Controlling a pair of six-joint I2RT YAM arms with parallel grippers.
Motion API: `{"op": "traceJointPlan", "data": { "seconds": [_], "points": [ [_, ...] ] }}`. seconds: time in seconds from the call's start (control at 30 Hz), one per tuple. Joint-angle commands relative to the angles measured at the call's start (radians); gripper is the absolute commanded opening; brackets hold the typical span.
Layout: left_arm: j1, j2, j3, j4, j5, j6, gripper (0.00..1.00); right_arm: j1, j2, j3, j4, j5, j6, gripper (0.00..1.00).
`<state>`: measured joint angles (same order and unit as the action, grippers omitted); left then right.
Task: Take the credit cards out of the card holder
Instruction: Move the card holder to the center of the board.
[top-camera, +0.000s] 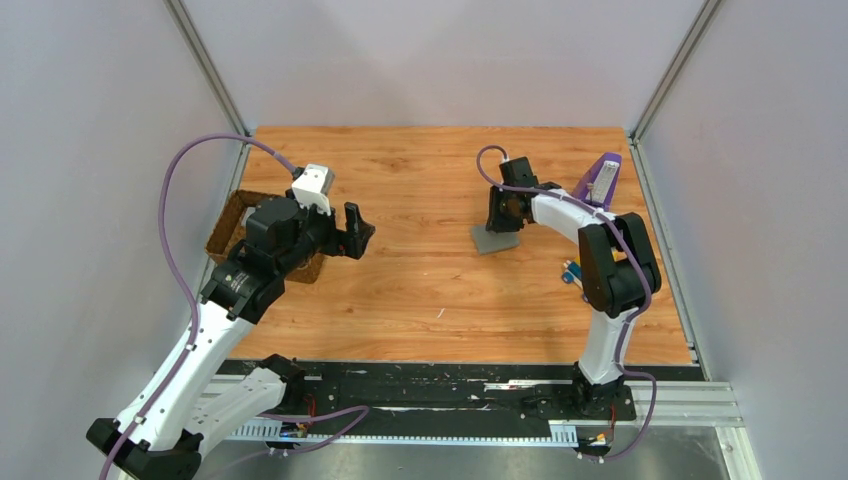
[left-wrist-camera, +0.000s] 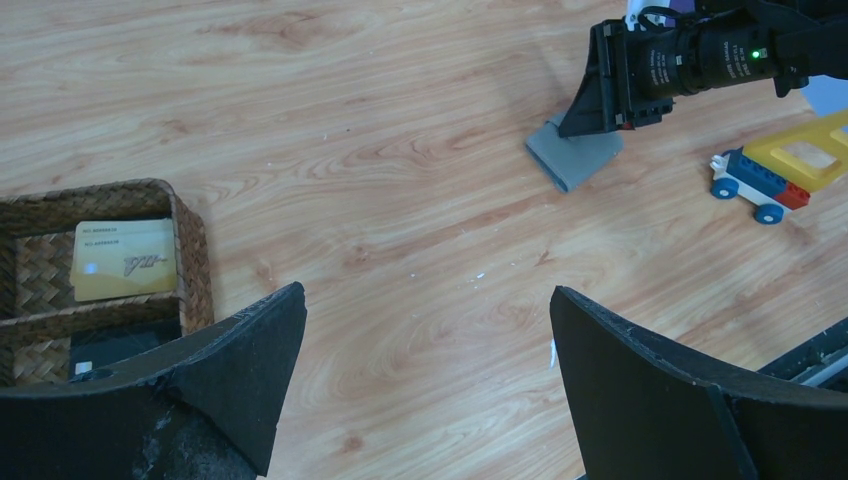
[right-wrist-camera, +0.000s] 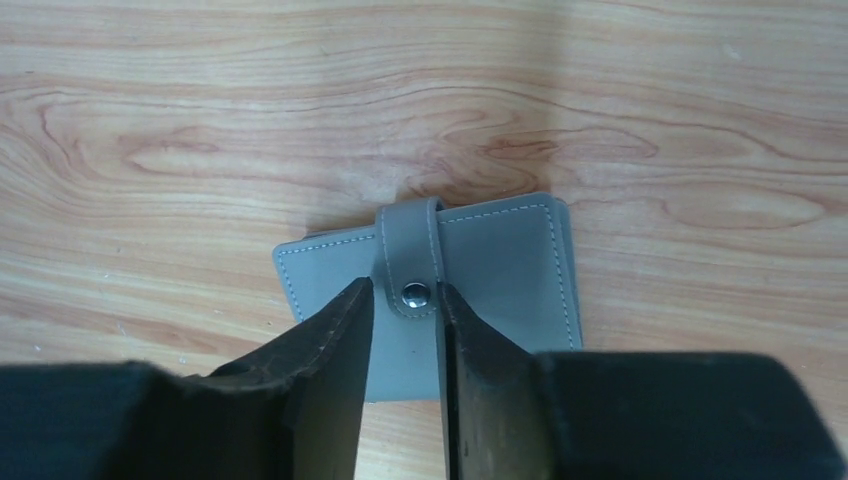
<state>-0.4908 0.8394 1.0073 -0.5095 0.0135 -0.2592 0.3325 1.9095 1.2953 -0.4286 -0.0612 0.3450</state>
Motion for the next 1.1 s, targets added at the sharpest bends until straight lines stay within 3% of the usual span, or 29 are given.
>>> {"op": "traceJointPlan", "data": {
  "seconds": [0.0,0.17,0.37,0.53,0.8,1.07],
  "points": [
    [0.003,-0.013,0.013,0.001,-0.011,0.017,1.0,0.01,0.021,0.01,0.002,0.026,-0.007,0.27],
    [0.004,-0.007,0.013,0.002,-0.01,0.015,1.0,0.019,-0.001,0.006,-0.006,0.06,-0.009,0.21],
    [0.003,-0.006,0.013,0.0,-0.01,0.014,1.0,0.018,-0.025,0.054,-0.01,0.055,-0.035,0.32],
    [0.003,-0.005,0.013,0.0,-0.011,0.015,1.0,0.019,0.029,0.091,-0.031,0.097,-0.035,0.33],
    [0.003,-0.007,0.012,0.002,-0.011,0.017,1.0,0.019,0.069,0.074,-0.031,0.109,-0.035,0.3],
    [0.004,0.01,0.014,0.0,-0.026,0.024,1.0,0.063,0.002,-0.007,-0.079,0.097,0.059,0.19]
  ]
}}
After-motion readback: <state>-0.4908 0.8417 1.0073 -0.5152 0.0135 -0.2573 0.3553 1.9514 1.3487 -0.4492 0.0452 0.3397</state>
